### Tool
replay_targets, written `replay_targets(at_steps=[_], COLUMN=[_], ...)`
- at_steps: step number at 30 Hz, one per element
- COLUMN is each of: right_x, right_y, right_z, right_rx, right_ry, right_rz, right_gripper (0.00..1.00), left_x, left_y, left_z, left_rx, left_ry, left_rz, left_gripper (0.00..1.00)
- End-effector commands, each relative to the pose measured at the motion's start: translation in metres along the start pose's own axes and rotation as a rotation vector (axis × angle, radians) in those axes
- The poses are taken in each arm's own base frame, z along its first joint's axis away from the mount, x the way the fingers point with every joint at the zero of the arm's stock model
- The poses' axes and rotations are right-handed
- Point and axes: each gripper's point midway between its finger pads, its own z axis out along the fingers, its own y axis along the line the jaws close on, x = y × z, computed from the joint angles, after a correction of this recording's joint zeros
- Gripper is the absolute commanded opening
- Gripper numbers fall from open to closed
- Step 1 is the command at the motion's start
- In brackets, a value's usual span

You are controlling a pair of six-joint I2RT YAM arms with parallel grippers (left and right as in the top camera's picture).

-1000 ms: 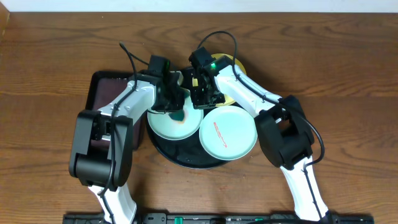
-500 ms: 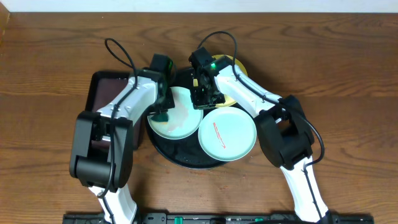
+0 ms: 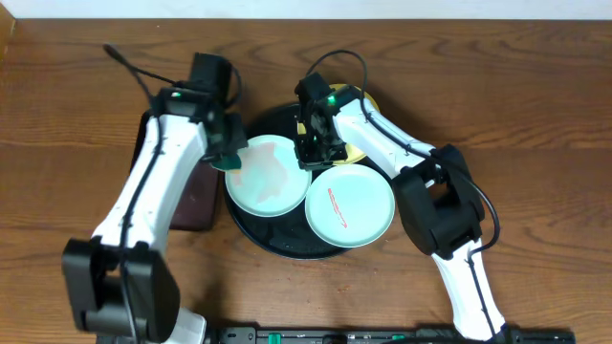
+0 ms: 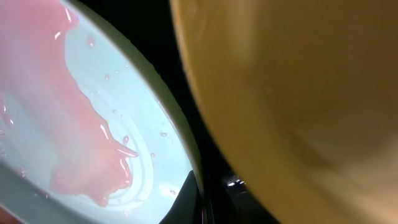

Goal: Clean dirty plates on tray and stack at the side

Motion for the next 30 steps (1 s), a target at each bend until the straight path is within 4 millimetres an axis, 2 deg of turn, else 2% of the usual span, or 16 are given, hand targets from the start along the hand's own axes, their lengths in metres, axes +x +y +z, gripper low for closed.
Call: replay_targets(at_steps=[1, 5, 8, 14, 16, 19, 23, 30], right_x=[0.008, 0.005, 0.002, 0.001, 0.0, -0.002, -0.003, -0.011], right_y=[0.021, 0.029, 0.027, 0.011, -0.002, -0.015, -0.017, -0.029], right_z=[-0.012, -0.041, -0.064, -0.098, -0.109, -0.12, -0.125, -0.135], right_rx=[-0.109, -0.102, -0.048, 0.05, 0.112, 0.198, 0.226, 0.391], right_ry=[0.021, -0.04, -0.097, -0.164, -0.187, -0.219, -0.237, -0.3], right_rz=[-0.096, -0.13, -0.141, -0.128, -0.122, -0.121, -0.123, -0.14], right_gripper=[0.01, 0.01, 0.01, 0.01, 0.01, 0.01, 0.01, 0.01], left_x=[-0.012, -0.013, -0.012, -0.014, -0.017, -0.022, -0.026, -0.034], left_y=[0.01, 0.02, 0.021, 0.021, 0.019, 0.018, 0.023, 0.053], left_z=[-0.022, -0.024, -0.023, -0.024, -0.024, -0.024, -0.024, -0.024], left_rx=[0.021, 0.012, 0.01, 0.011, 0.015, 0.023, 0.023, 0.002], left_ry=[-0.056, -0.052, -0.049, -0.055, -0.068, -0.089, -0.1, -0.104], left_rz=[0.008, -0.015, -0.018, -0.018, -0.018, -0.021, -0.036, -0.126], left_gripper=[0.08, 0.07, 0.07, 0.07, 0.07, 0.07, 0.07, 0.08])
